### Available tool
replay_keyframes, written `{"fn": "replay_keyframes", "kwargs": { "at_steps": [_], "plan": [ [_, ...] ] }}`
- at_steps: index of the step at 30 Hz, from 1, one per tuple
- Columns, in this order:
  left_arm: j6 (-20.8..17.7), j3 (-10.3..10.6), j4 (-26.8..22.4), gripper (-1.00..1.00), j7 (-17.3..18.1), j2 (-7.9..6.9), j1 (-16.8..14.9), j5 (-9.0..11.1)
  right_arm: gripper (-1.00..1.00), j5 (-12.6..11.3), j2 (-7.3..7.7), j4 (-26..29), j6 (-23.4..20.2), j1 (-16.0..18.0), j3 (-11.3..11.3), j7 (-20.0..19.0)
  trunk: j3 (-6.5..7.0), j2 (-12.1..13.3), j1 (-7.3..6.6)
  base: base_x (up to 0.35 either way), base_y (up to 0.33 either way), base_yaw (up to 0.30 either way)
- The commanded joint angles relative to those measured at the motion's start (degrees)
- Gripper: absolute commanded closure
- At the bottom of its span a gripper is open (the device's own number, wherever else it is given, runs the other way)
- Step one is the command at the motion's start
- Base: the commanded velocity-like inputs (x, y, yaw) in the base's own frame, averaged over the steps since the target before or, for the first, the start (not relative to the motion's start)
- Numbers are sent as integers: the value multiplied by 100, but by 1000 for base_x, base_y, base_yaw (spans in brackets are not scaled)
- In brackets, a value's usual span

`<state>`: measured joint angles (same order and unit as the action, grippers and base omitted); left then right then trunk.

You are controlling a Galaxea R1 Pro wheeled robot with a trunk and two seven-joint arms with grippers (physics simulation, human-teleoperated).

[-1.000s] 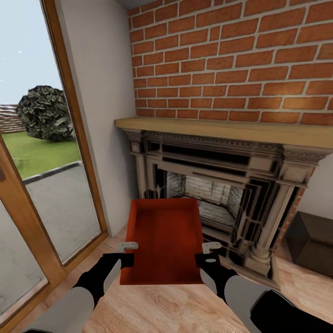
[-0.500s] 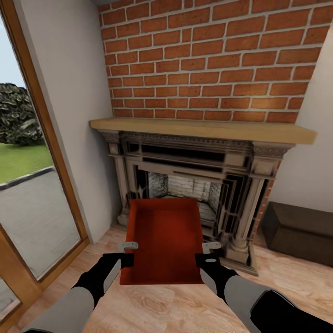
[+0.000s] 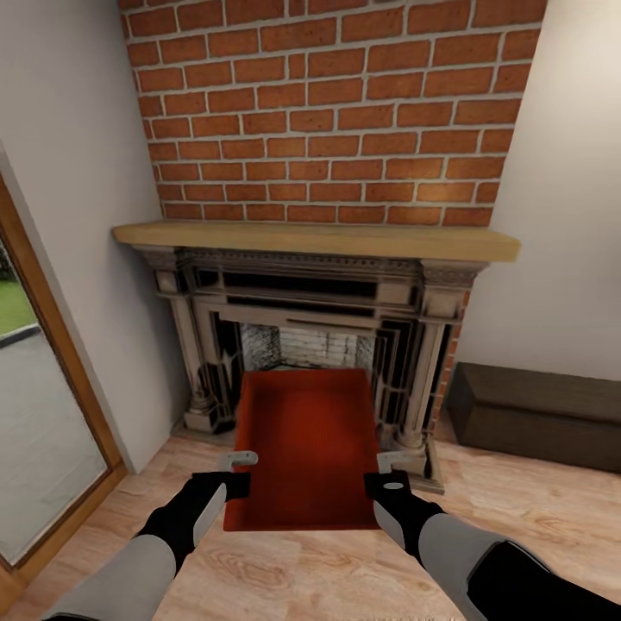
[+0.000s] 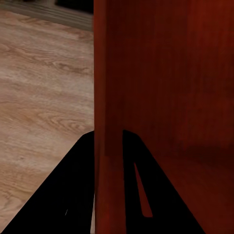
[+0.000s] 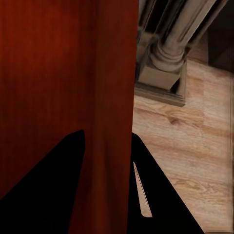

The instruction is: Move the two storage containers from the living room to the garage. In the garage, place one container on the floor and stack the other container on top of it (either order is fine).

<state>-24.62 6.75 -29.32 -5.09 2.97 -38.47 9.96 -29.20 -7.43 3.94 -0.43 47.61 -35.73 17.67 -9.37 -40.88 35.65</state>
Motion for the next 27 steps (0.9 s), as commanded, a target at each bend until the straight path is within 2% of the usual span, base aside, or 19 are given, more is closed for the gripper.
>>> {"fn": "replay_keyframes", "kwargs": {
  "at_steps": [1, 27],
  "plan": [
    [19, -43, -153, 100, -75, 29, -4, -169, 100, -139, -14, -24, 9, 3, 5, 335, -10, -8, 2, 0, 0, -288],
    [19, -43, -153, 100, -80, 29, -4, -163, 100, -139, -13, -24, 9, 4, 5, 333, -10, -8, 2, 0, 0, -288]
  ]
}}
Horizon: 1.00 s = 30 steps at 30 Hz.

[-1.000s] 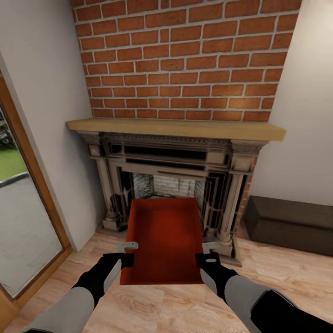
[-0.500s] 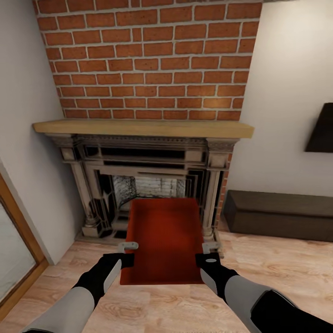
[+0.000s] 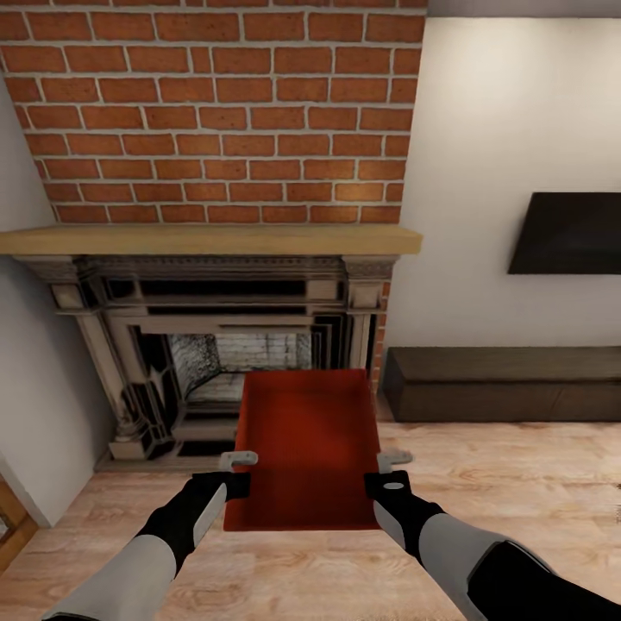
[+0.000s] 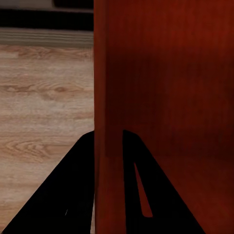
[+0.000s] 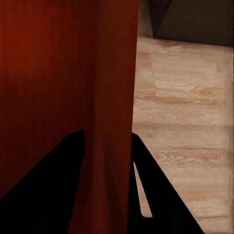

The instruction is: Move the two storage containers from the living room to the garage. In the garage, place one container on the floor and stack the other container on top of it (either order is fine).

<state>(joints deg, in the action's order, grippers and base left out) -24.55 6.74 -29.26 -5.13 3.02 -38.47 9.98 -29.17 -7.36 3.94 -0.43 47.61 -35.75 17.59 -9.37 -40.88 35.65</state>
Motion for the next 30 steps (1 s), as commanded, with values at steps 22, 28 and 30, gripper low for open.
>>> {"fn": "replay_keyframes", "kwargs": {
  "at_steps": [22, 28, 30],
  "plan": [
    [11, -41, -159, 100, -75, 24, -4, -163, 100, -142, -19, -25, 9, 3, 7, 342, -10, -8, 2, 0, 0, -287],
    [11, -41, -159, 100, -75, 23, -4, -164, 100, -142, -19, -25, 8, 4, 7, 342, -10, -8, 2, 0, 0, -288],
    [11, -41, -159, 100, -75, 23, -7, -163, 100, -142, -19, -25, 8, 3, 7, 342, -10, -8, 2, 0, 0, -288]
  ]
}}
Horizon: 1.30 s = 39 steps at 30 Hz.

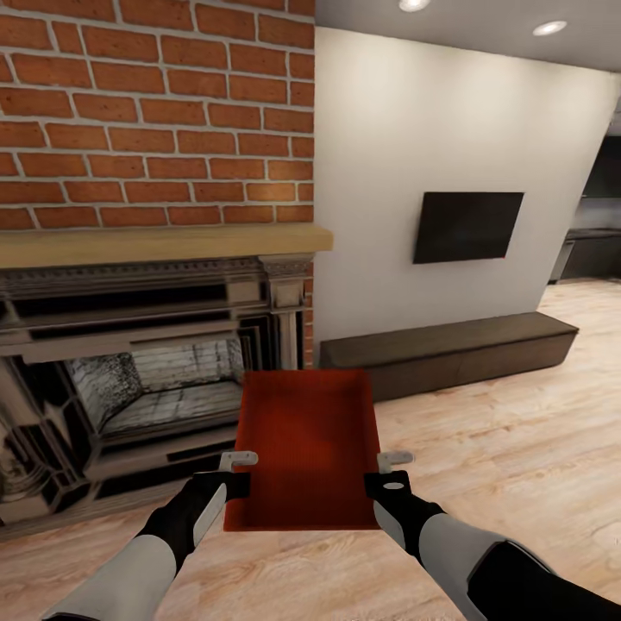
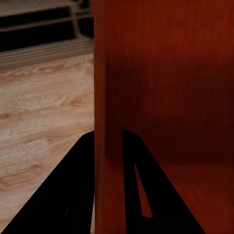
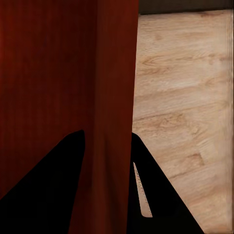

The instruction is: Move the two storage containers from the living room to the garage. In the garage, place one container on the floor and stack the other container on top of it (either order is fine).

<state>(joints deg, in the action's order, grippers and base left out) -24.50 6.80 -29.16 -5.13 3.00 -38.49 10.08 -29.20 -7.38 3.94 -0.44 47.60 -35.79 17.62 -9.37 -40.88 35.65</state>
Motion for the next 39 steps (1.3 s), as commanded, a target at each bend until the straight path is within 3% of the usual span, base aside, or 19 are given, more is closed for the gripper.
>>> {"fn": "replay_keyframes", "kwargs": {
  "at_steps": [1, 39],
  "plan": [
    [6, -48, -169, 100, -75, 25, -5, -175, 100, -139, -18, -25, 9, 5, 11, 338, -10, -8, 2, 0, 0, -288],
    [6, -47, -169, 100, -75, 27, -5, -182, 100, -139, -20, -25, 9, 3, 11, 338, -10, -8, 2, 0, 0, -287]
  ]
}}
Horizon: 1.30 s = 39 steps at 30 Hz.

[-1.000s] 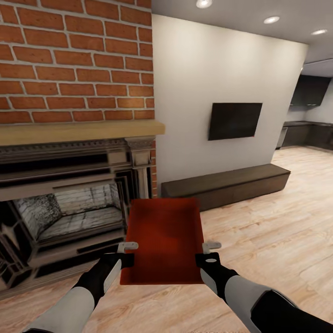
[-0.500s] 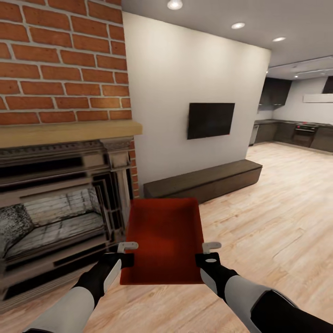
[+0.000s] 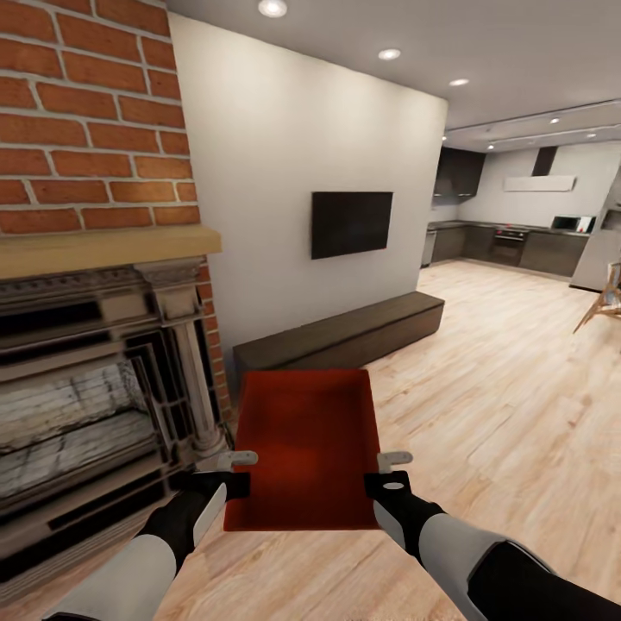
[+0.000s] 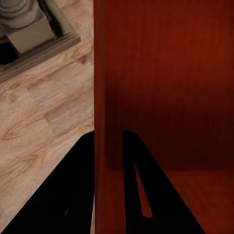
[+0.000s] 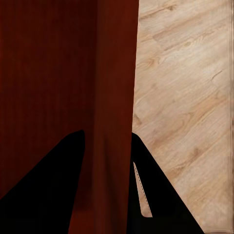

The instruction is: Move the two storage containers from the living room to the garage. In the garage, place one container on the floor and stack the other container on top of it (either order is fine).

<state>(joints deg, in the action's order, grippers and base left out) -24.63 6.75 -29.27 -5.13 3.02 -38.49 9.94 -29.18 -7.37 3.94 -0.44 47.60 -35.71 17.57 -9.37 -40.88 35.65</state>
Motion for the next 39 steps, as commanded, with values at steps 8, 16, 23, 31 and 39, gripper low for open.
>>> {"fn": "replay_keyframes", "kwargs": {
  "at_steps": [8, 16, 23, 31, 39],
  "plan": [
    [19, -42, -158, 100, -77, 32, -2, -168, 100, -141, -19, -25, 9, 4, 2, 344, -10, -8, 2, 0, 0, -288],
    [19, -42, -158, 100, -77, 32, -1, -168, 100, -141, -20, -25, 9, 4, 2, 344, -10, -8, 2, 0, 0, -287],
    [19, -42, -158, 100, -76, 32, -2, -168, 100, -141, -19, -25, 9, 4, 2, 344, -10, -8, 2, 0, 0, -287],
    [19, -42, -158, 100, -76, 32, -4, -168, 100, -141, -19, -25, 9, 4, 2, 344, -10, -8, 2, 0, 0, -288],
    [19, -42, -158, 100, -76, 32, -1, -168, 100, -141, -19, -25, 9, 4, 2, 344, -10, -8, 2, 0, 0, -287]
  ]
}}
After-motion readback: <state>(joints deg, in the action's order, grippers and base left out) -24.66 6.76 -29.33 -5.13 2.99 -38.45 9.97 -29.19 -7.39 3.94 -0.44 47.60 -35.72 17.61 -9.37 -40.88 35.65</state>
